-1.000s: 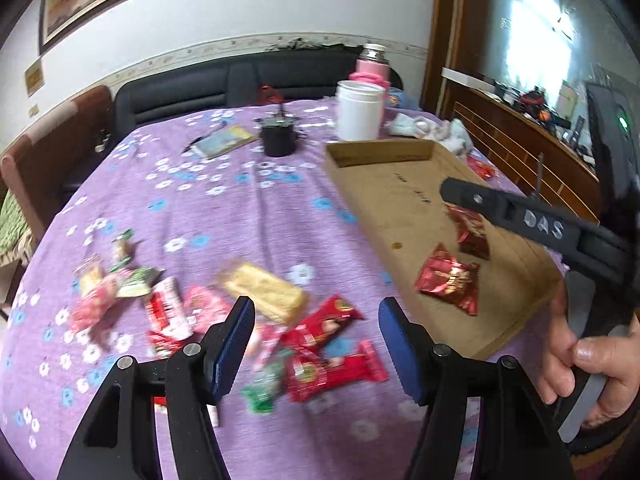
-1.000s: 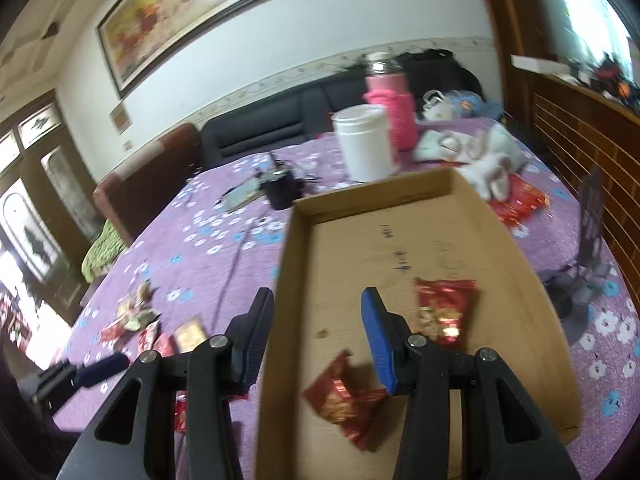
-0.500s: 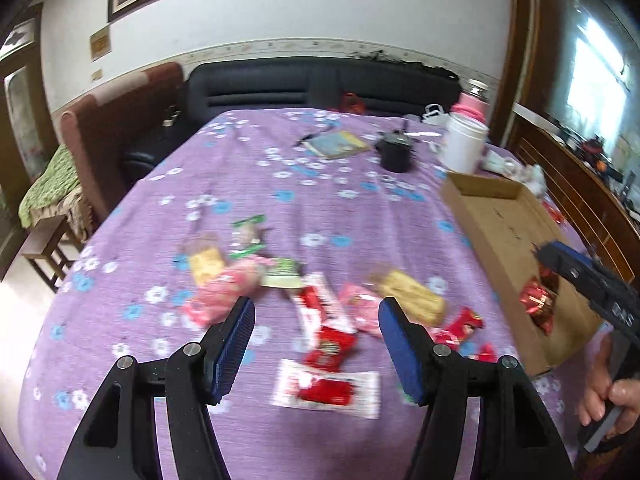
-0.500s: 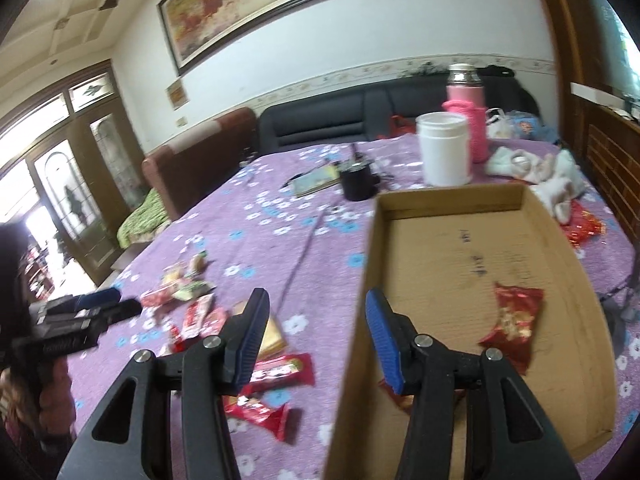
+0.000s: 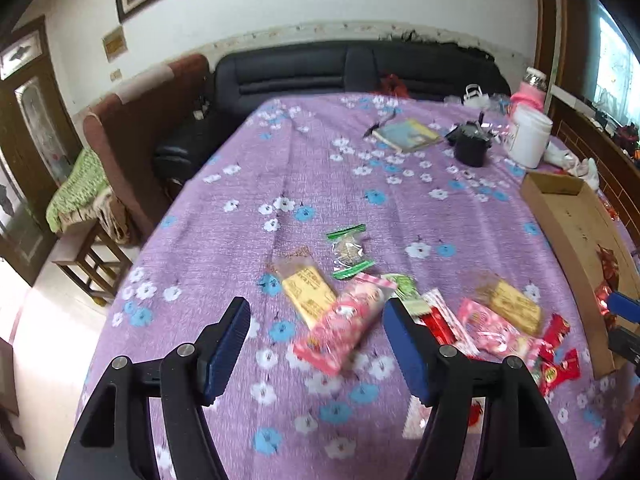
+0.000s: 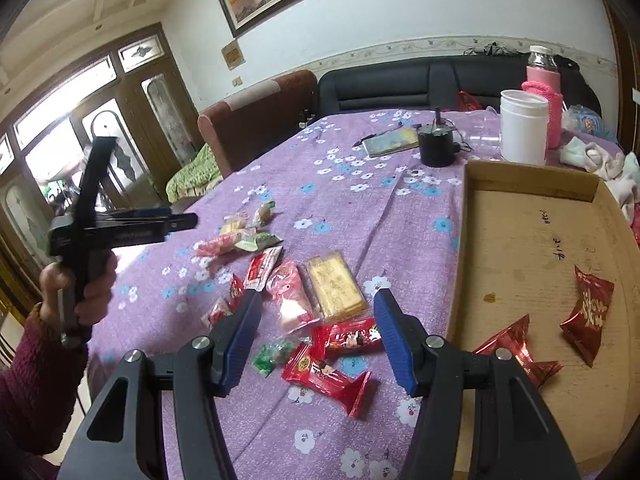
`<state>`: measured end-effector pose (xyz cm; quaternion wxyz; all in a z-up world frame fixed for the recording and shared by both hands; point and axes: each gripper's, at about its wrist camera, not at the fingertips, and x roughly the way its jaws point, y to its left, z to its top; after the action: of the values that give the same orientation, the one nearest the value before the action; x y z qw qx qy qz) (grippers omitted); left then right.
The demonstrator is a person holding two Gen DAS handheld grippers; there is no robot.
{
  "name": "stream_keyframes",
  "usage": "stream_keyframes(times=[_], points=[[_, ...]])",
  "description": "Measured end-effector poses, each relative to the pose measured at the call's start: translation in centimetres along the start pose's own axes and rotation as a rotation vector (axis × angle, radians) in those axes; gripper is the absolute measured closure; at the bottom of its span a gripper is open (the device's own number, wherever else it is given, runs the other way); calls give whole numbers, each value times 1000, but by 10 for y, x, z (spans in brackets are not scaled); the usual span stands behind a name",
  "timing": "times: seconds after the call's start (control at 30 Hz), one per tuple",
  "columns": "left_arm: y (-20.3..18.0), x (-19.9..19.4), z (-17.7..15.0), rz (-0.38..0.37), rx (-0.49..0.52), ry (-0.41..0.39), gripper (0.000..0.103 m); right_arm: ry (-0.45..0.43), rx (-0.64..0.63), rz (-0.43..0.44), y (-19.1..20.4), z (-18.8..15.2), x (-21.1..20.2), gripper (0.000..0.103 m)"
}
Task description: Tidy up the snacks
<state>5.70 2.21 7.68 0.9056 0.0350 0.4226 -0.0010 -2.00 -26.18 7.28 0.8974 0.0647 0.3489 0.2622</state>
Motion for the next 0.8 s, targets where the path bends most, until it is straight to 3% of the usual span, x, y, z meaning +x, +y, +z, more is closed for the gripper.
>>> stream_keyframes(times=[0.2, 0.27, 0.4, 0.47, 0.63, 0.8], points=[[-6, 45, 8, -28, 41, 123, 30, -4, 34, -8, -10, 3, -1, 45], [-9, 58, 6, 16, 52, 136, 30, 1, 36, 1, -10, 2, -1, 45], [-12, 75, 0, 20, 59, 169, 31, 17, 30, 11, -8, 1, 3, 44], [-13, 80, -5, 18, 49, 178, 47, 28, 30, 15, -7, 0, 7, 42], [-11, 66, -15, 18, -15, 130, 58, 112, 35, 62, -5, -6, 24, 40], [-8, 32, -21, -18, -58, 35, 61, 193, -32, 15, 5, -15, 43, 39]])
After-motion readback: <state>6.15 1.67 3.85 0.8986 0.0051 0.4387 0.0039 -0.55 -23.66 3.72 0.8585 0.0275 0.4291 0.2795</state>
